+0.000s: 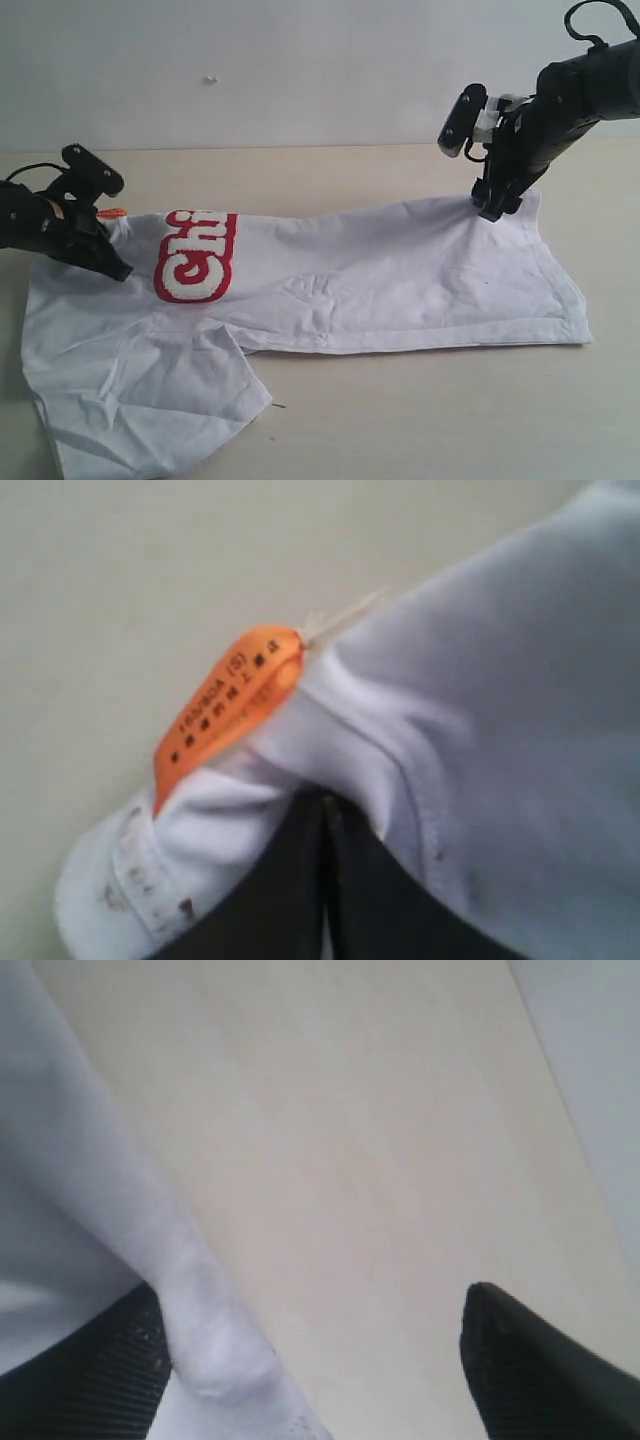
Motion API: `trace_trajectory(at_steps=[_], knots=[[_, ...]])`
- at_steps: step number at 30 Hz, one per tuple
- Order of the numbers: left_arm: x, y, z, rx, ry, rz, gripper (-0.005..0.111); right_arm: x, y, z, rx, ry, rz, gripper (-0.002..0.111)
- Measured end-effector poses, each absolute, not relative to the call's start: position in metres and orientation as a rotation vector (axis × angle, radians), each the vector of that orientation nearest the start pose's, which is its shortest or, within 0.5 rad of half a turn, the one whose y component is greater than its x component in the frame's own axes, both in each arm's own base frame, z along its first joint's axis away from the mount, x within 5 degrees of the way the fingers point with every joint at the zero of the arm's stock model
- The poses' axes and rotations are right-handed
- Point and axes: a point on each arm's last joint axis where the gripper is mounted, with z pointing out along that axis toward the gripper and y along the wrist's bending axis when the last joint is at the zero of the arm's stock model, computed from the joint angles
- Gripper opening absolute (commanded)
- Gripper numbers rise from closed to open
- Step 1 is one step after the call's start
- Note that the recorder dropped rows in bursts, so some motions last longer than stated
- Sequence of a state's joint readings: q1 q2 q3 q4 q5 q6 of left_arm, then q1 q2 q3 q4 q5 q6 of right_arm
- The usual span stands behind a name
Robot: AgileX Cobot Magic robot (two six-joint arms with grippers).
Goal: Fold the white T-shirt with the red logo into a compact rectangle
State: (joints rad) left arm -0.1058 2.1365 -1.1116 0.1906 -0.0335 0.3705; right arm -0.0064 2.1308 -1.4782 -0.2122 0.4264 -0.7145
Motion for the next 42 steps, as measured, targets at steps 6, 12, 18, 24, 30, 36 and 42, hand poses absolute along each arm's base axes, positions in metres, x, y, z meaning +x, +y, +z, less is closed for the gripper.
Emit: trace_trajectory(at_steps=[6, 12, 18, 24, 30, 36, 42], knots=[[0.421, -0.045, 0.077, 0.751, 2.355, 0.172, 0.000, 0.454, -0.051, 0.150, -0.911, 2.454, -0.456, 0.075], [0.421, -0.045, 0.077, 0.748, 2.357, 0.172, 0.001, 0.445, -0.085, 0.148, -0.713, 2.568, -0.439, 0.075], [0.417, -0.043, 0.090, 0.739, 2.374, 0.177, 0.042, 0.444, -0.084, 0.147, -0.520, 2.607, -0.333, 0.067], [0.416, -0.038, 0.129, 0.635, 2.329, 0.175, 0.086, 0.441, -0.082, 0.148, -0.474, 2.640, -0.288, 0.037], [0.412, -0.037, 0.161, 0.578, 2.292, 0.172, 0.081, 0.434, -0.076, 0.178, -0.379, 2.630, -0.207, 0.000], [0.395, -0.028, 0.167, 0.468, 2.493, 0.151, 0.001, 0.421, -0.059, 0.199, -0.192, 2.690, 0.088, 0.000], [0.363, -0.021, 0.176, 0.166, 2.789, -0.014, 0.000, 0.415, -0.043, 0.206, -0.121, 2.708, 0.354, 0.000]])
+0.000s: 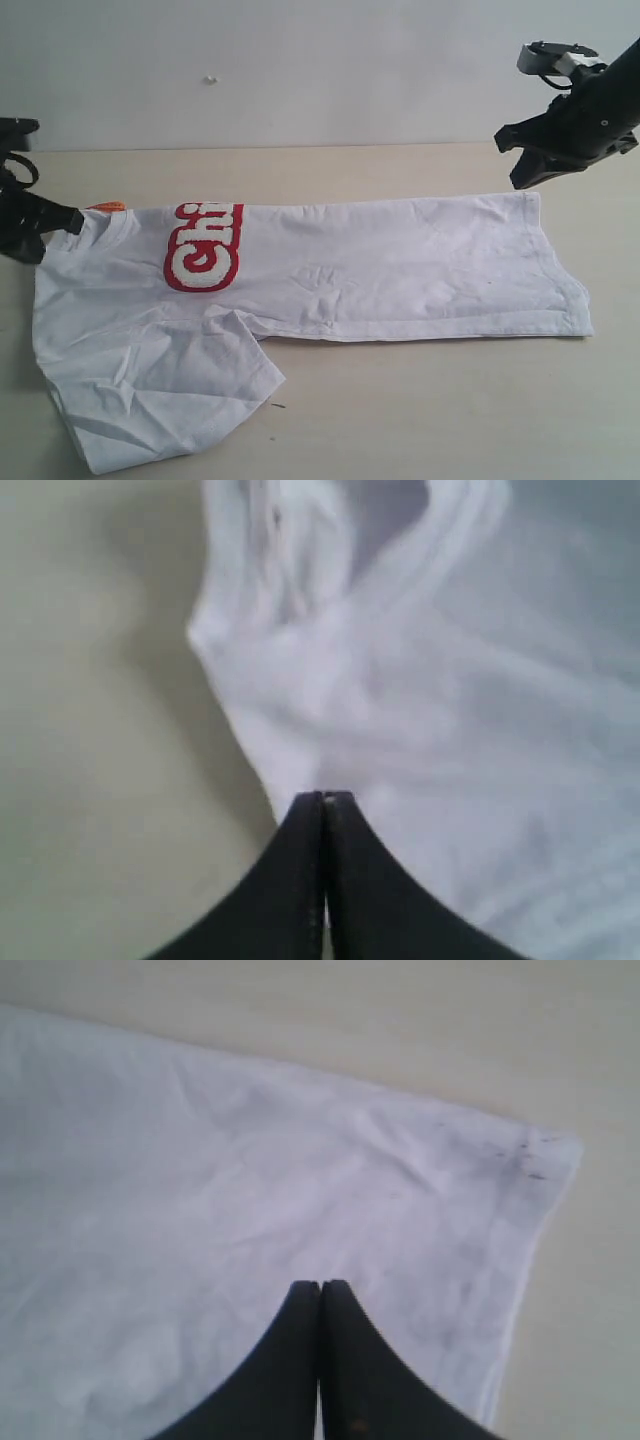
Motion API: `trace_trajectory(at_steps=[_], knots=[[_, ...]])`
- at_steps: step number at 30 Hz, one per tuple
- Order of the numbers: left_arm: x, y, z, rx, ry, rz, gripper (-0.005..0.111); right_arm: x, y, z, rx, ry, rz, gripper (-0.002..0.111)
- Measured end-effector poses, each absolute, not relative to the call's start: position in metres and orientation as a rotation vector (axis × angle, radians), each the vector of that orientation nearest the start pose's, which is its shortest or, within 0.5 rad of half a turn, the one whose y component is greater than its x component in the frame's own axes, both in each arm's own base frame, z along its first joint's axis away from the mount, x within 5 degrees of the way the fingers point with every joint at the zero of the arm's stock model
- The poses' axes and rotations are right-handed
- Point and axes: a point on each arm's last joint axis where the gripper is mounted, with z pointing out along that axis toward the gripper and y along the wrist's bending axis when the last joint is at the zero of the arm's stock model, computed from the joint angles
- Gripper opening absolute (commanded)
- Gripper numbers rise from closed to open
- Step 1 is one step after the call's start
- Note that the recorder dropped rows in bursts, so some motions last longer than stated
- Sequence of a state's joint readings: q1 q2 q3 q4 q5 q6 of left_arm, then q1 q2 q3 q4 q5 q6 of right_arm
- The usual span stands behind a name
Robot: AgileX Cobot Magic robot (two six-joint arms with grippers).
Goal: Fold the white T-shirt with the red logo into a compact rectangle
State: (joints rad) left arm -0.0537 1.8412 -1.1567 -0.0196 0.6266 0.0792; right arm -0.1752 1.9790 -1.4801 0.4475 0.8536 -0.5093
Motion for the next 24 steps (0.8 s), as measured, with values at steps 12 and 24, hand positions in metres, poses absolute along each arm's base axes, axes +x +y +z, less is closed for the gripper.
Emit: trace_trajectory(at_steps=[12, 24], knots=[[0.270, -0.030, 0.150, -0.028, 3.241, -0.667, 0.070, 0.412, -0.025, 0.216, -0.162, 2.644, 0.652, 0.000], [0.240, -0.033, 0.133, -0.143, 3.162, -0.709, 0.075, 0.413, -0.019, 0.219, -0.201, 2.591, 0.728, 0.000]])
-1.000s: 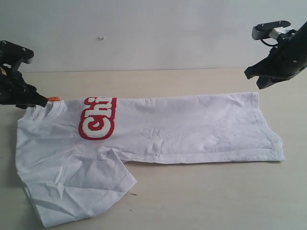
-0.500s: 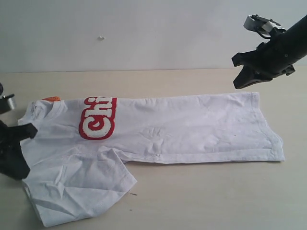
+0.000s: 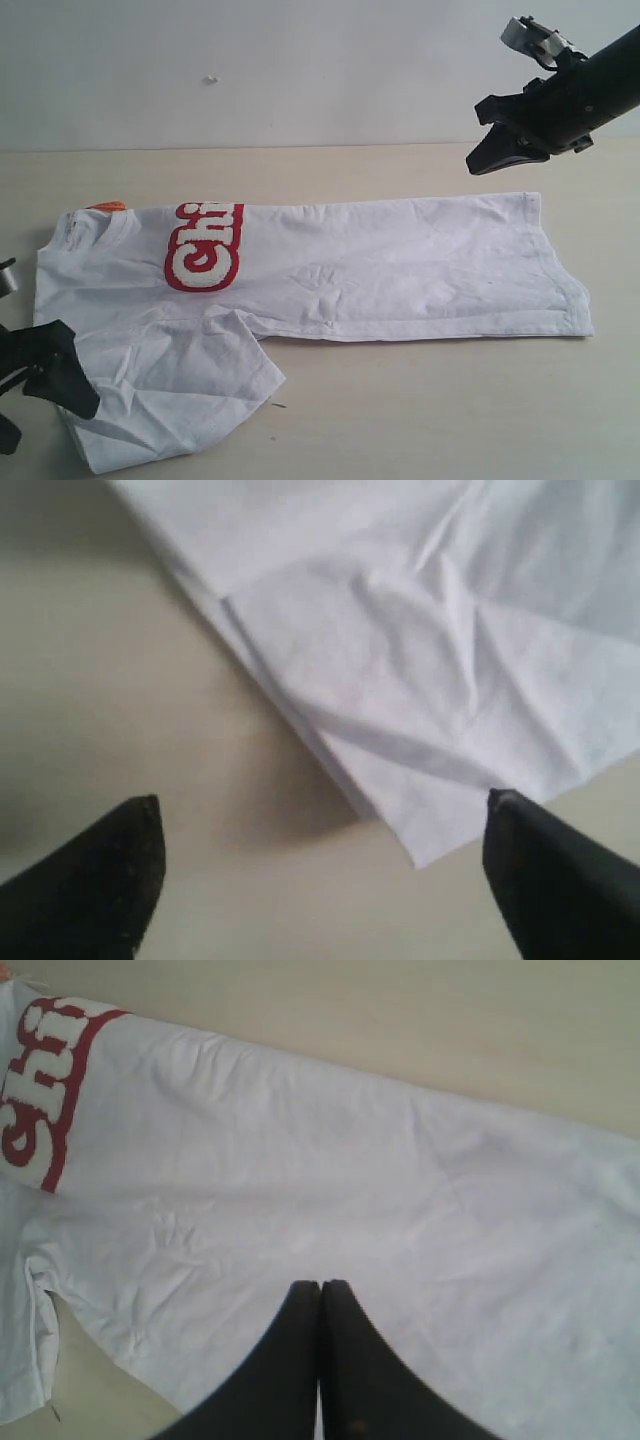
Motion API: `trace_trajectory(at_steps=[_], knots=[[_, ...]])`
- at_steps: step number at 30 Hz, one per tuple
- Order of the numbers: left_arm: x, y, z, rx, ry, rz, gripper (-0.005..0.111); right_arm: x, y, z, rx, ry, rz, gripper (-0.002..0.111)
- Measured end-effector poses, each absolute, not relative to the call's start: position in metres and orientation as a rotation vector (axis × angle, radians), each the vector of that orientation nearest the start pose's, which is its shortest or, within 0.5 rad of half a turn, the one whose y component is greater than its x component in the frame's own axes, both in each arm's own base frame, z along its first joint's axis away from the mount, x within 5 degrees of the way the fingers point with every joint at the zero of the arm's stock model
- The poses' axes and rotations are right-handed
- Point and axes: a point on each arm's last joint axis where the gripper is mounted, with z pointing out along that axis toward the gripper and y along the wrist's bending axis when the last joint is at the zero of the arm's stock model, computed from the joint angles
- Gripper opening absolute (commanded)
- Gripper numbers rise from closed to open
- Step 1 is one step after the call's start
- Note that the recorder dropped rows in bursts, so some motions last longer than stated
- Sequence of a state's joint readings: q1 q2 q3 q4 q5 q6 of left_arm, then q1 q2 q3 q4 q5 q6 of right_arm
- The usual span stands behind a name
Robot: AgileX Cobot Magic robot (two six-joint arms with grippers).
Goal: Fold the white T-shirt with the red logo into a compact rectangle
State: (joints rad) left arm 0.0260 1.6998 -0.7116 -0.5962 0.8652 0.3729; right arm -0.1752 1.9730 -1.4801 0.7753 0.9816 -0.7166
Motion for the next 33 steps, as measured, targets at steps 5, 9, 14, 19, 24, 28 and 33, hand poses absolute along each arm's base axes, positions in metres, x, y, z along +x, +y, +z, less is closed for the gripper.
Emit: trace_trajectory(at_steps=[5, 9, 14, 19, 24, 28, 33], knots=[[0.240, -0.042, 0.126, -0.182, 3.093, -0.757, 0.062, 0.413, -0.019, 0.220, -0.202, 2.584, 0.734, 0.000], [0.242, -0.052, 0.116, -0.176, 3.093, -0.743, 0.068, 0.413, -0.019, 0.220, -0.203, 2.583, 0.735, 0.000], [0.243, -0.070, 0.112, -0.187, 3.076, -0.834, 0.065, 0.414, -0.018, 0.220, -0.210, 2.574, 0.740, 0.000], [0.244, -0.078, 0.103, -0.194, 3.077, -0.905, 0.002, 0.414, -0.018, 0.220, -0.217, 2.571, 0.740, 0.000], [0.243, -0.090, 0.123, -0.006, 3.044, -1.320, 0.000, 0.414, -0.018, 0.221, -0.218, 2.567, 0.737, 0.000], [0.279, -0.087, 0.160, -0.014, 2.739, -1.627, 0.000, 0.414, -0.018, 0.221, -0.218, 2.567, 0.737, 0.000], [0.330, -0.064, 0.173, -0.306, 2.467, -1.655, 0.003, 0.414, -0.019, 0.220, -0.218, 2.567, 0.733, 0.000]])
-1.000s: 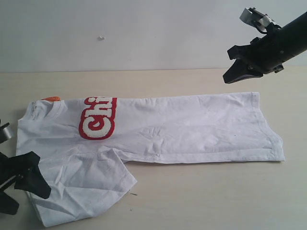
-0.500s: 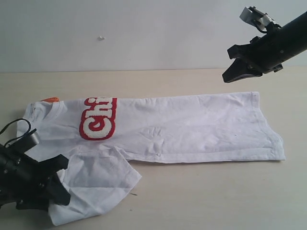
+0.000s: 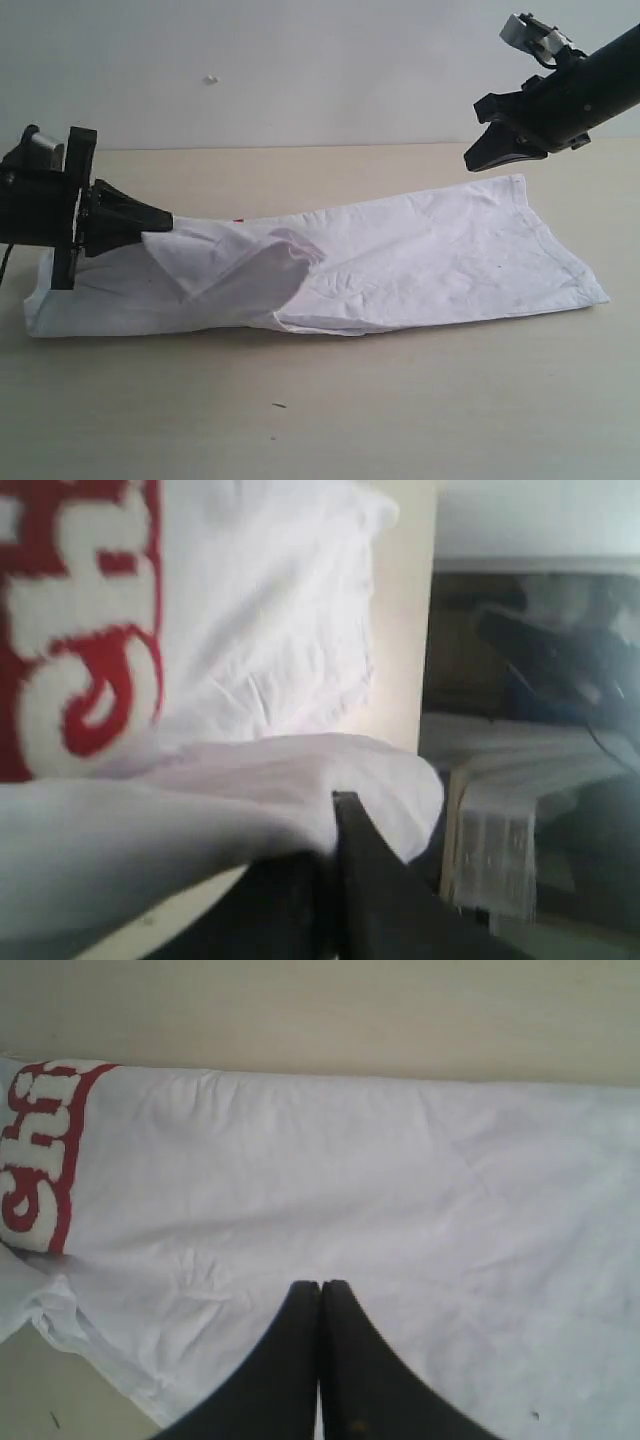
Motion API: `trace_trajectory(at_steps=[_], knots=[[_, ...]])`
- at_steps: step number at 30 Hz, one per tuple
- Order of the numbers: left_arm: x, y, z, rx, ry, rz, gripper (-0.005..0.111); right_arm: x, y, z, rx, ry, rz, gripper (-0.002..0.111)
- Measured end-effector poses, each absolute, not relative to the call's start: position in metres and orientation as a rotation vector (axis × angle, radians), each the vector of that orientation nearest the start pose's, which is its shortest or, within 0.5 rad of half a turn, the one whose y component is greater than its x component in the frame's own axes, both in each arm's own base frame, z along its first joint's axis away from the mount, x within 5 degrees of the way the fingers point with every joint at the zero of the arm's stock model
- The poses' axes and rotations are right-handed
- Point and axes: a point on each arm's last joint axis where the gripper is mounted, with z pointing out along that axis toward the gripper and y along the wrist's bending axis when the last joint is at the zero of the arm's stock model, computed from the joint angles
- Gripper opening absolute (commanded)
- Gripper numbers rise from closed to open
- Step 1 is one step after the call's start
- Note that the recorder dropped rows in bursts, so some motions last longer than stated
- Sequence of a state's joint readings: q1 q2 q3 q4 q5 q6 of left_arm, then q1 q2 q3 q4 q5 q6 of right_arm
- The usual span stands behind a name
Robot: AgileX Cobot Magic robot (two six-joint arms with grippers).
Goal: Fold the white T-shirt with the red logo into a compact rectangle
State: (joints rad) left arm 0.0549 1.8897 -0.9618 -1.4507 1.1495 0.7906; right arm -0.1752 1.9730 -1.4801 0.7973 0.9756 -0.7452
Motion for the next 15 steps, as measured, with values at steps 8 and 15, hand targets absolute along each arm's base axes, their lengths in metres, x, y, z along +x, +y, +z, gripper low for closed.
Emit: trace_trajectory(at_steps=[8, 15], knots=[[0.351, -0.053, 0.111, -0.672, 2.521, -1.480, 0.082, 0.413, -0.021, 0.219, -0.246, 2.587, 0.694, 0.000], [0.363, -0.036, 0.123, -0.739, 2.312, -1.532, 0.077, 0.413, -0.021, 0.218, -0.255, 2.592, 0.684, 0.000]])
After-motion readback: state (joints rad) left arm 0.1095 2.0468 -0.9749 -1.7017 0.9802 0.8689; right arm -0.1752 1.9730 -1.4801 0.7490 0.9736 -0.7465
